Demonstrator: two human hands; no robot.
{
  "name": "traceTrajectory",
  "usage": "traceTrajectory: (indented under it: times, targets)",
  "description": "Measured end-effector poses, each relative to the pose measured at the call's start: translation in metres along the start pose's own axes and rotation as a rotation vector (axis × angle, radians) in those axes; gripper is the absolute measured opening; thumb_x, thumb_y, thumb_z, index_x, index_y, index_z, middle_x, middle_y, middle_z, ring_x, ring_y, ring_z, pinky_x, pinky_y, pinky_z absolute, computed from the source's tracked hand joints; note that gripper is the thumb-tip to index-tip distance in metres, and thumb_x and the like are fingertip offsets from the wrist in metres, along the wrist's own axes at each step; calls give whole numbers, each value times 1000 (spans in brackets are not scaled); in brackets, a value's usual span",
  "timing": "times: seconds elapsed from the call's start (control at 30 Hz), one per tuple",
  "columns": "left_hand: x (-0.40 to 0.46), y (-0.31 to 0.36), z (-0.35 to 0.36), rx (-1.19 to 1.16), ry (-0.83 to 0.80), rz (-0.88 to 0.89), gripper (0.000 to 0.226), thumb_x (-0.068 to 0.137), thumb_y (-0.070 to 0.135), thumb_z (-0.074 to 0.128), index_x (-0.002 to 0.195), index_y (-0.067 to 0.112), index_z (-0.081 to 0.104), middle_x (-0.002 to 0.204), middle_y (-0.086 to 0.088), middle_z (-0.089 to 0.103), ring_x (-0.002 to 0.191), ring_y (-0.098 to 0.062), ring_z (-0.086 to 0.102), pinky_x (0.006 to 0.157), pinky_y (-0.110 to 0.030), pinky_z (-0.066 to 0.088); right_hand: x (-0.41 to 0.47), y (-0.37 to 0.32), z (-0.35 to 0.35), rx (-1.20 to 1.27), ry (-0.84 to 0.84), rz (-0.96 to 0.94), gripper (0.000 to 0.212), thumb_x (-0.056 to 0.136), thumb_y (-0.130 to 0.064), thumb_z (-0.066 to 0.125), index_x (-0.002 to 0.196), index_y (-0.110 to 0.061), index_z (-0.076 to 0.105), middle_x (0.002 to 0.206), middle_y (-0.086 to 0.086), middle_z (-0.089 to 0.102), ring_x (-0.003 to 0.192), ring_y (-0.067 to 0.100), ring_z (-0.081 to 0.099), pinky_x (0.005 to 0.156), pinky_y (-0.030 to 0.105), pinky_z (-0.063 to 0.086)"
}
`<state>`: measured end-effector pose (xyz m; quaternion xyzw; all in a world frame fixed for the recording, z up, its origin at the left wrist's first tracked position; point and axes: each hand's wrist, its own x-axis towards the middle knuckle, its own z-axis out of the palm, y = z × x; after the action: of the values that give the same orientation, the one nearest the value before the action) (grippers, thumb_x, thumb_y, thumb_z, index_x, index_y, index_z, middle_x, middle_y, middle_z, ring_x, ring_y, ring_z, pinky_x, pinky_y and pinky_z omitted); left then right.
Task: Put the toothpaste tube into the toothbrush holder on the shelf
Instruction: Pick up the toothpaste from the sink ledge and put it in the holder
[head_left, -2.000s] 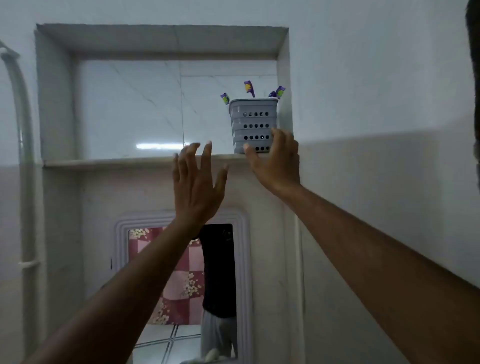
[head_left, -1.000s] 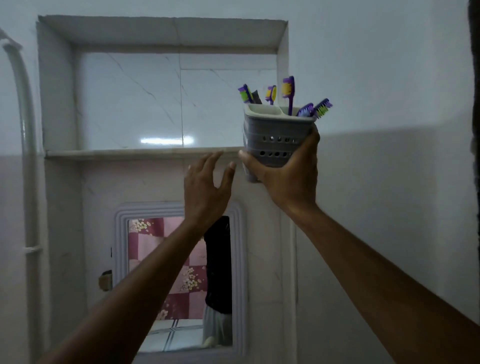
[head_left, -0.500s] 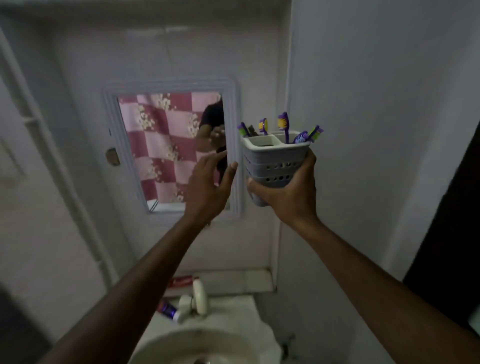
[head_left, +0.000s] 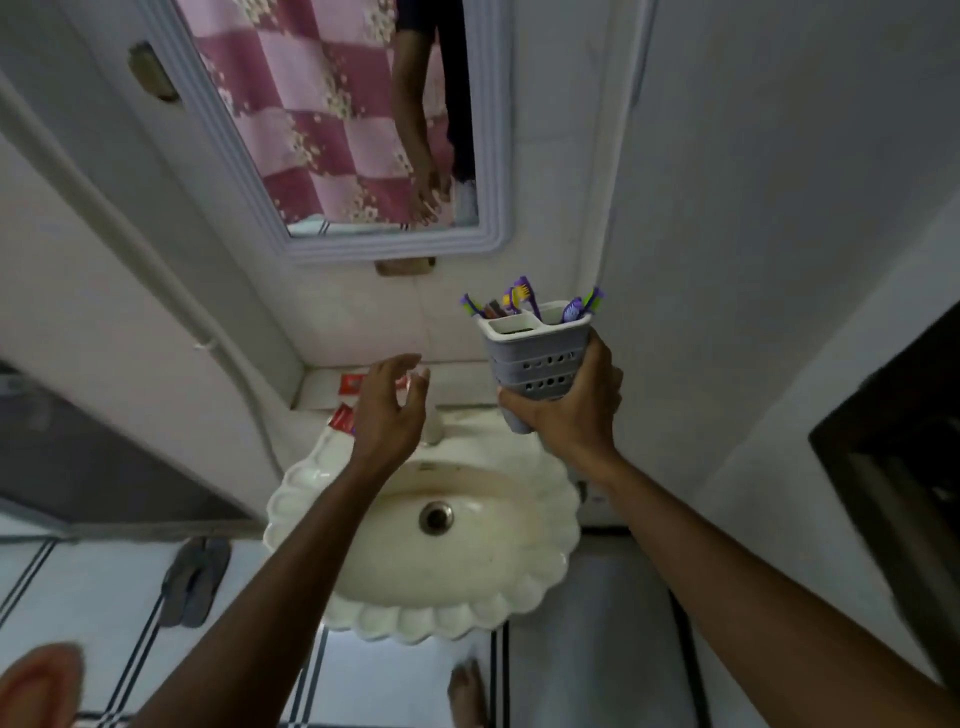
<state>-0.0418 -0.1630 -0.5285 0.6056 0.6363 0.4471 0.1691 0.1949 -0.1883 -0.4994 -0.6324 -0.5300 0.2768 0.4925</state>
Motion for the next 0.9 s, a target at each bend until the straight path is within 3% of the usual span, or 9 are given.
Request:
traceTrajectory:
  times: [0.1, 0.17, 0.27, 0.43, 0.53, 0.63, 0.77, 0.83, 0.9]
  targets:
    - [-5, -52, 5, 6, 20, -155, 28, 105, 41, 55, 119, 21, 68, 115, 0, 70, 107, -25, 67, 94, -51, 55, -11, 29, 25, -65, -39, 84, 134, 48, -65, 86, 166, -28, 35, 137, -16, 47, 137, 31, 47, 115, 51, 42]
    - [-7, -81, 6, 28, -9, -273, 23, 106, 26, 55, 120, 12, 67, 117, -9, 70, 109, -31, 65, 96, -46, 52, -17, 46, 43, -61, -60, 136, 133, 50, -62, 92, 165, -30, 36, 136, -16, 49, 138, 28, 49, 115, 51, 47]
    - [-7, -125, 8, 118, -114, -325, 19, 97, 5, 59, 115, 5, 64, 111, -13, 68, 104, -36, 65, 86, -41, 50, -23, 64, 70, -72, -84, 196, 129, 52, -53, 102, 163, -30, 38, 133, -16, 52, 135, 25, 54, 108, 47, 55]
    - [9, -176, 9, 423, -336, -192, 40, 91, 14, 72, 128, 18, 58, 122, -6, 68, 111, -31, 64, 89, -48, 55, -26, 85, 108, -165, -57, 289, 131, 50, -63, 105, 157, -25, 40, 142, -4, 63, 131, 24, 64, 98, 44, 62]
    - [27, -193, 7, 598, -498, -105, 62, 79, 5, 78, 135, 23, 55, 133, -4, 66, 129, -33, 56, 106, -55, 45, -27, 99, 124, -192, 1, 338, 130, 51, -62, 106, 155, -22, 38, 148, 0, 64, 135, 26, 66, 102, 48, 63]
    - [39, -212, 1, 828, -596, 33, 56, 79, 12, 81, 131, 20, 61, 135, -7, 61, 131, -35, 50, 112, -57, 37, -31, 107, 134, -197, 13, 363, 129, 57, -56, 109, 155, -15, 36, 153, 5, 64, 138, 29, 66, 106, 47, 62]
    - [36, -221, -13, 907, -553, 138, 34, 89, 20, 75, 120, 15, 63, 127, -11, 65, 124, -35, 54, 108, -56, 36, -39, 108, 147, -179, -4, 415, 132, 58, -69, 102, 154, -11, 32, 150, 10, 66, 135, 33, 68, 102, 47, 63]
    - [32, -221, -25, 797, -472, 48, 26, 99, 26, 66, 123, 16, 60, 126, -13, 68, 126, -35, 58, 114, -60, 32, -41, 108, 147, -141, -6, 405, 140, 51, -86, 94, 153, -14, 32, 150, 7, 67, 135, 31, 69, 101, 49, 64]
    - [32, -206, -40, 615, -381, -97, 31, 106, 44, 53, 126, 19, 54, 116, -11, 72, 108, -34, 69, 107, -59, 43, -42, 107, 145, -116, -21, 399, 142, 47, -92, 91, 153, -19, 32, 151, 3, 66, 136, 27, 68, 102, 48, 64]
